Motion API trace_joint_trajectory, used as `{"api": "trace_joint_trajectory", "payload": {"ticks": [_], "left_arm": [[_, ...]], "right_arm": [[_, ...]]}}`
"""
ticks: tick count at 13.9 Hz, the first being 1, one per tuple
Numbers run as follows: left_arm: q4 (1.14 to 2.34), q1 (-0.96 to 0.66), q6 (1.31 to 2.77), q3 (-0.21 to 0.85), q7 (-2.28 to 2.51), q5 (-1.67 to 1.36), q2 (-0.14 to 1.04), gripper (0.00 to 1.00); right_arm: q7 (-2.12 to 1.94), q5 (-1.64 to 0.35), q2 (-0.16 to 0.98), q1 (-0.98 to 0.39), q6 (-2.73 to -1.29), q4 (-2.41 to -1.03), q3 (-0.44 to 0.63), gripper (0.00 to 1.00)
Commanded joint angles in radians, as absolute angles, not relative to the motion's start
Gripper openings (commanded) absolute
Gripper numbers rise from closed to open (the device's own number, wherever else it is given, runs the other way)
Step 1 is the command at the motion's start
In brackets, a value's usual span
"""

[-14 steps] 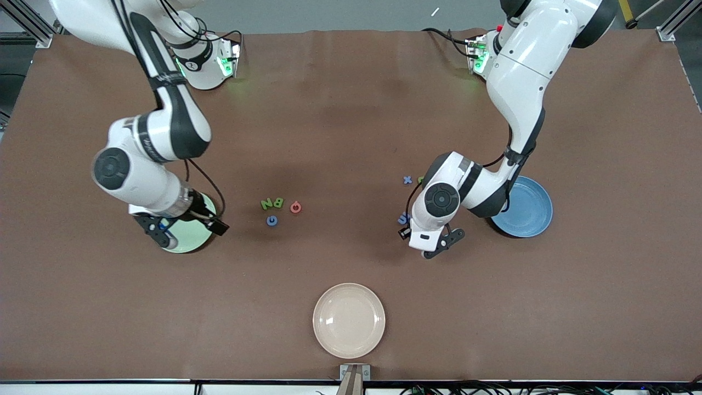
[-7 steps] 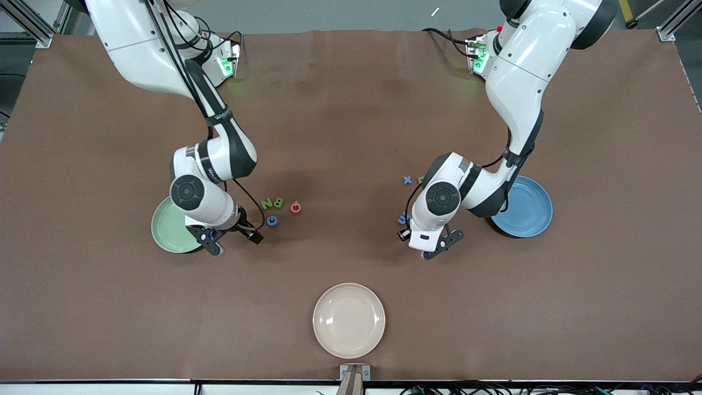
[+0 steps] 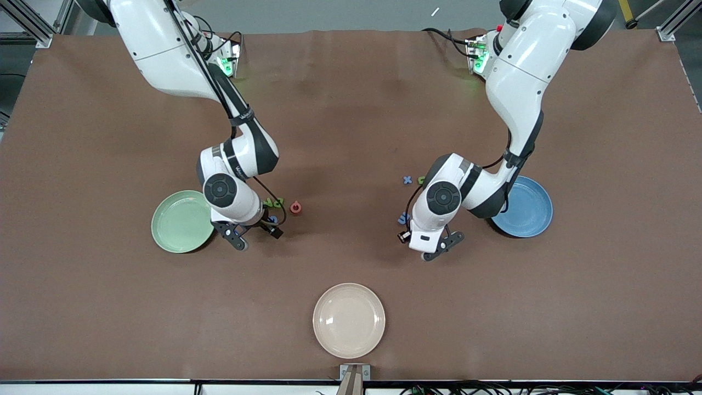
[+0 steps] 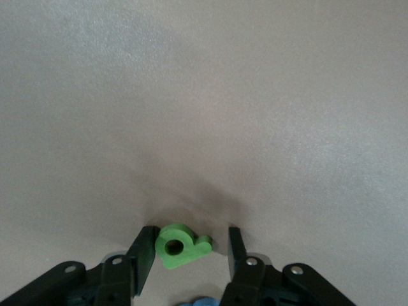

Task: Sort upper and lower case letters into plates
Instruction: 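Grasp green a with the left gripper while the right gripper grasps blue G, then drop a into the blue plate while the right gripper drops G onto green plate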

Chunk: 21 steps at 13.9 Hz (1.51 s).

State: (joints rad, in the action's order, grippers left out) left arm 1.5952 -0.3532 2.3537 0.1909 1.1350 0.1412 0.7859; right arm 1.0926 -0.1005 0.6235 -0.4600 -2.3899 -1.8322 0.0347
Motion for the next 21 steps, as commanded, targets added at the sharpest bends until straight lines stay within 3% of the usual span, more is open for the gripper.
{"api": "trace_joint_trajectory", "payload": {"ticks": [1, 7, 10, 13, 17, 21], "left_arm": [[1.595, -0.348, 2.367, 0.19, 1.144, 0.17, 0.792, 0.54], [1.597, -0.357, 2.367, 0.19, 1.15, 0.173, 0.796, 0.43], [1.598, -0.359, 2.367, 0.19, 1.152, 0.173, 0.796, 0.22], [1.6, -0.347, 2.362, 0.19, 1.135, 0.175, 0.787, 0.17], [1.667, -0.293, 2.228, 0.201, 0.978, 0.178, 0.646, 0.17], [1.92, -0.203, 2.245, 0.206, 0.777, 0.178, 0.436, 0.17]], "right_arm": [[1.124, -0.087, 0.637, -0.472, -2.396, -1.827, 0.046, 0.92], [1.149, -0.09, 0.637, -0.476, -2.401, -1.827, 0.044, 0.8], [1.163, -0.091, 0.637, -0.477, -2.402, -1.83, 0.044, 0.77], [1.163, -0.091, 0.637, -0.477, -2.402, -1.833, 0.044, 0.75], [1.183, -0.091, 0.637, -0.485, -2.418, -1.836, 0.044, 0.72], [1.183, -0.091, 0.637, -0.495, -2.421, -1.845, 0.046, 0.67]]}}
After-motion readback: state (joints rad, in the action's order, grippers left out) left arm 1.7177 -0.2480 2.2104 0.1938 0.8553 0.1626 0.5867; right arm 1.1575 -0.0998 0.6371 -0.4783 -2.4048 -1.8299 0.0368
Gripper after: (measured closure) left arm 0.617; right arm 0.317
